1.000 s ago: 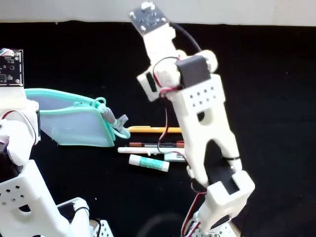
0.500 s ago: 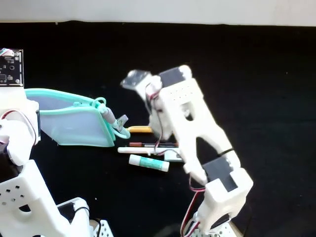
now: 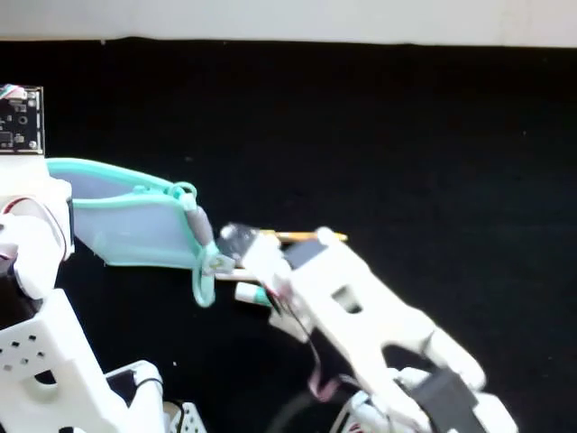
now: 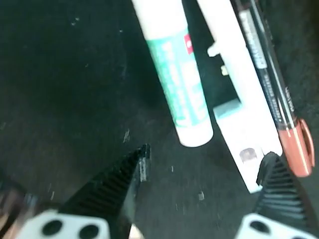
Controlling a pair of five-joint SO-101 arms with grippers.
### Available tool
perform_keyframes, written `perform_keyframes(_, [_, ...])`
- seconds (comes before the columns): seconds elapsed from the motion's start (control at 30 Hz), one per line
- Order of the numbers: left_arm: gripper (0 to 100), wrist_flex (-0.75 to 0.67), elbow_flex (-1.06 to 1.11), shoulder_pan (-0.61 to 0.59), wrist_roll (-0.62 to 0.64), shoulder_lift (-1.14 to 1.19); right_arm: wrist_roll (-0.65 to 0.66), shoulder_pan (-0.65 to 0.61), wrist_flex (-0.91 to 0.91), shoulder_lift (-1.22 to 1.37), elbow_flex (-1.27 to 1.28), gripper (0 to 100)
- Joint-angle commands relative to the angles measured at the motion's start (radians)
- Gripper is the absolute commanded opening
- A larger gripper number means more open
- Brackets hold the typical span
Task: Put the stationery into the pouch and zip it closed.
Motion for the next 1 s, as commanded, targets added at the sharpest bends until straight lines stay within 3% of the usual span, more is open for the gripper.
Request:
perform_keyframes(0.0, [1,-0.002,0.01,-0.012,0.006,0.008,-0.046,-0.038,-0.133,-0.173,0.157,33.6])
perform_keyframes(0.23, [1,0.003,0.01,-0.012,0.006,0.004,-0.068,-0.074,-0.312,-0.232,0.262,33.6])
perform_keyframes(0.6, [1,0.005,0.01,-0.012,0.006,0.001,-0.061,-0.074,-0.501,0.067,0.234,32.2])
perform_keyframes(0.67, [1,0.005,0.01,-0.012,0.006,0.001,-0.061,-0.071,-0.501,0.125,0.197,25.2])
perform_keyframes(0.77, [1,0.005,0.01,-0.012,0.006,0.001,-0.061,-0.068,-0.498,0.182,0.134,3.1])
perform_keyframes(0.8, [1,0.005,0.01,-0.012,0.006,0.001,-0.061,-0.068,-0.486,0.191,0.114,0.0])
perform_keyframes(0.87, [1,0.005,0.01,-0.012,0.006,0.001,-0.061,-0.056,-0.443,0.186,0.082,3.3])
perform_keyframes(0.97, [1,0.005,0.01,-0.012,0.006,0.001,-0.064,-0.008,-0.386,0.148,0.033,0.7])
